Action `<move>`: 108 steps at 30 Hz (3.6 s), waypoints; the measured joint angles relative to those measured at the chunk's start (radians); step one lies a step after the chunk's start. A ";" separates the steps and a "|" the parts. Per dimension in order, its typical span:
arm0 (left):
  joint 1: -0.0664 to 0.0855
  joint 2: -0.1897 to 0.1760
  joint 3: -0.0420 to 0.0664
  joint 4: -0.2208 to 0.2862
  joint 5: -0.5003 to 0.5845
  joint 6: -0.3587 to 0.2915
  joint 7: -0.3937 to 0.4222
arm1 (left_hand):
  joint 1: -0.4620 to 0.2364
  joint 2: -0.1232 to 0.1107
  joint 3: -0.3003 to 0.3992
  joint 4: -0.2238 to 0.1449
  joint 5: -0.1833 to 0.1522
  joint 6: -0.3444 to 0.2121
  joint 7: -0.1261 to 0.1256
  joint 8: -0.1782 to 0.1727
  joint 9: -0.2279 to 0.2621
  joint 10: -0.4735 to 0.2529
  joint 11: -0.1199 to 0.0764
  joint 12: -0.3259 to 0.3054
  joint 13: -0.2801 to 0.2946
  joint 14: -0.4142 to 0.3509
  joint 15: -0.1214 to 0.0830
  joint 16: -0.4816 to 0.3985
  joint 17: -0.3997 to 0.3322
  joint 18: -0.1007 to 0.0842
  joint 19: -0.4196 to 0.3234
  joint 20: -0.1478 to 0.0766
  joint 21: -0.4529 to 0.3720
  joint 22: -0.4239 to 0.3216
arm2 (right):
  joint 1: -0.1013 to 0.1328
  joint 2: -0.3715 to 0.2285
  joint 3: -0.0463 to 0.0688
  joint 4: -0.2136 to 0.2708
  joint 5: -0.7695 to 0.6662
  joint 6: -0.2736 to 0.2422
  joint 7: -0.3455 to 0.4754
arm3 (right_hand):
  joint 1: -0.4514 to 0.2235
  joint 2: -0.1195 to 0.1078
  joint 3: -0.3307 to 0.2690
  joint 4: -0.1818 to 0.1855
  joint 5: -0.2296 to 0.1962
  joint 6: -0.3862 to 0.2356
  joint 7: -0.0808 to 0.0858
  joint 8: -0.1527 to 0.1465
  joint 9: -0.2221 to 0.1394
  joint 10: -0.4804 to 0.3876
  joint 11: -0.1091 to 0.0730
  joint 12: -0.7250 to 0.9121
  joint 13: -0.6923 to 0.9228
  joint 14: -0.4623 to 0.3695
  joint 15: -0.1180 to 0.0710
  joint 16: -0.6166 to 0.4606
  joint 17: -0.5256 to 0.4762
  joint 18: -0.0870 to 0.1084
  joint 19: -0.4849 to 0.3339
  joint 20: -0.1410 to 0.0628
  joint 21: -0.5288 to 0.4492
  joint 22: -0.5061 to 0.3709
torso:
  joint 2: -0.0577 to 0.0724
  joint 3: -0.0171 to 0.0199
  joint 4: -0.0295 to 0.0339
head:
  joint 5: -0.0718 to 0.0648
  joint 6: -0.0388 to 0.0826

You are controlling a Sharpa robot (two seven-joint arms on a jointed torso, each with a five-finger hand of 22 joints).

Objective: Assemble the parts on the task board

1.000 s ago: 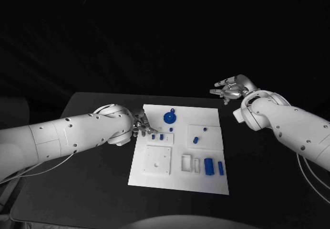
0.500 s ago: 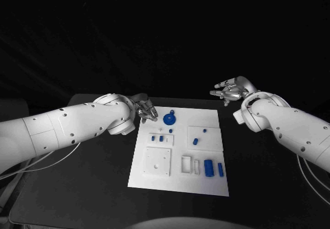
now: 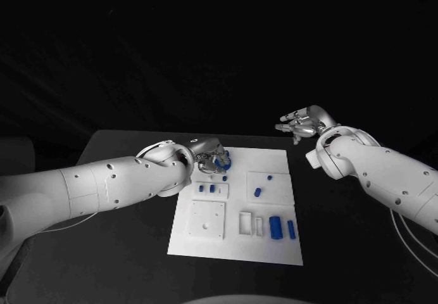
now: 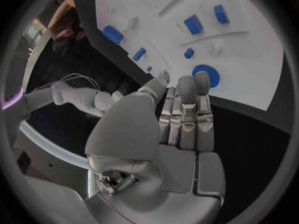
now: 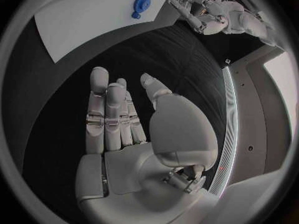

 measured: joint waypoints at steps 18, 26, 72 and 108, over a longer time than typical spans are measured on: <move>-0.046 0.094 -0.016 -0.122 -0.281 -0.013 0.056 | 0.018 -0.018 0.000 0.005 0.023 0.000 0.000 0.000 -0.005 -0.070 0.008 0.000 0.000 0.014 0.000 0.096 0.003 0.015 0.018 0.000 0.022 0.037 | 0.000 0.007 0.000 0.011 -0.003 0.002 0.022 | -0.017 0.001 0.015 -0.011 0.000 0.011 -0.003 0.000 0.000 0.038 0.009 -0.131 -0.087 -0.002 0.005 0.000 -0.006 0.010 -0.001 0.007 0.000 -0.008 | 0.001 0.0006 0.0001 | -0.005 0.007; -0.058 0.109 -0.017 -0.155 -0.321 -0.010 0.057 | 0.018 -0.018 -0.001 0.001 0.037 0.000 0.000 0.000 -0.005 -0.073 0.012 0.000 -0.001 0.016 0.003 0.112 -0.006 0.015 0.018 0.000 0.035 0.037 | 0.000 0.006 0.000 0.014 -0.004 0.002 0.024 | -0.021 -0.003 0.015 -0.011 0.004 0.011 -0.004 0.000 0.000 0.040 0.011 -0.137 -0.087 -0.002 0.005 0.000 -0.008 0.010 -0.001 0.007 0.000 -0.010 | 0.002 0.0007 -0.0009 | -0.008 0.005; -0.076 0.137 -0.016 -0.217 -0.349 0.014 0.059 | 0.001 -0.009 0.095 -0.015 0.070 0.025 -0.004 0.000 -0.007 0.004 -0.011 0.000 -0.001 0.039 -0.003 0.147 -0.021 0.030 0.007 0.003 0.132 0.036 | 0.000 0.003 0.000 0.027 -0.007 0.001 0.025 | -0.021 -0.003 0.015 -0.011 0.004 0.014 -0.007 0.000 0.000 0.041 0.013 -0.137 -0.087 -0.002 0.005 0.000 -0.008 0.010 0.000 0.007 0.000 -0.012 | 0.001 0.0010 -0.0001 | -0.020 -0.007; -0.083 0.138 -0.010 -0.231 -0.343 0.011 0.073 | 0.014 0.050 0.055 -0.011 0.066 0.099 -0.002 -0.004 -0.006 0.084 -0.028 0.000 -0.003 0.069 -0.009 0.155 -0.020 0.028 0.007 0.003 0.155 0.037 | 0.000 0.003 0.000 0.031 -0.008 0.001 0.026 | -0.021 -0.003 0.015 -0.011 0.004 0.011 -0.004 0.000 0.000 0.043 0.015 -0.142 -0.087 -0.002 0.005 0.000 -0.011 0.010 0.000 0.007 0.000 -0.017 | 0.000 0.0001 0.0004 | -0.028 -0.009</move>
